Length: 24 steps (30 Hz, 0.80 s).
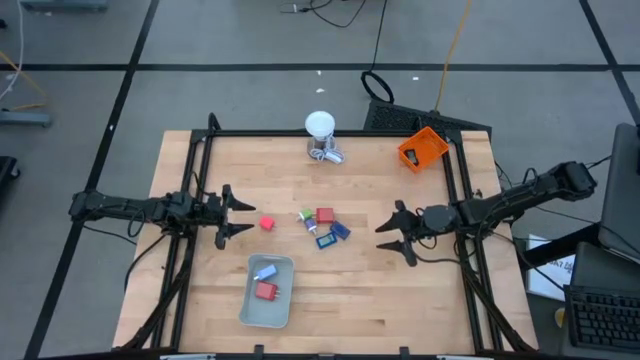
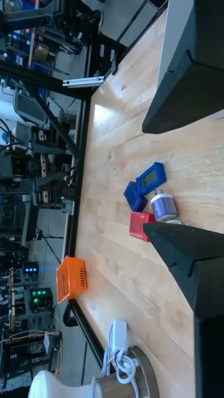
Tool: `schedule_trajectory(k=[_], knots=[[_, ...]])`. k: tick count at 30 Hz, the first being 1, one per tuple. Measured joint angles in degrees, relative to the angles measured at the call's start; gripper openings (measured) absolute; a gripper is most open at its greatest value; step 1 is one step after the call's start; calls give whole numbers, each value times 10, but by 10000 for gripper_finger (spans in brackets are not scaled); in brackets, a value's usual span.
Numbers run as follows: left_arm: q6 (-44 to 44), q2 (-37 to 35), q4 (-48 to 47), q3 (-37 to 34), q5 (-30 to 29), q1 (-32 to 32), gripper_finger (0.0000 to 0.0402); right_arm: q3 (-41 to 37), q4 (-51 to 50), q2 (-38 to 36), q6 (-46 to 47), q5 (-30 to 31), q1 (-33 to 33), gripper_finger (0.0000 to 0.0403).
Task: Pick & Place Office items
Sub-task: Put the top blue digital clock into the orange bin
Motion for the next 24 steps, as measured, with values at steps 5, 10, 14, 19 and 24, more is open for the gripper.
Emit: schedule_trajectory(k=[5, 10, 14, 19, 24], knots=[[0, 0, 0, 0, 0, 0, 253, 0, 0, 0, -16, 2, 5, 210], [0, 0, 0, 0, 0, 0, 265, 0, 48, 17, -10, 56, 5, 210], [0, 0, 0, 0, 0, 0, 268, 0, 125, 64, -58, 74, 6, 210], [0, 0, 0, 0, 0, 0, 258, 20, 150, 145, -57, 97, 6, 220], [0, 0, 0, 0, 0, 0, 247, 57, 144, 226, -55, 123, 5, 253]])
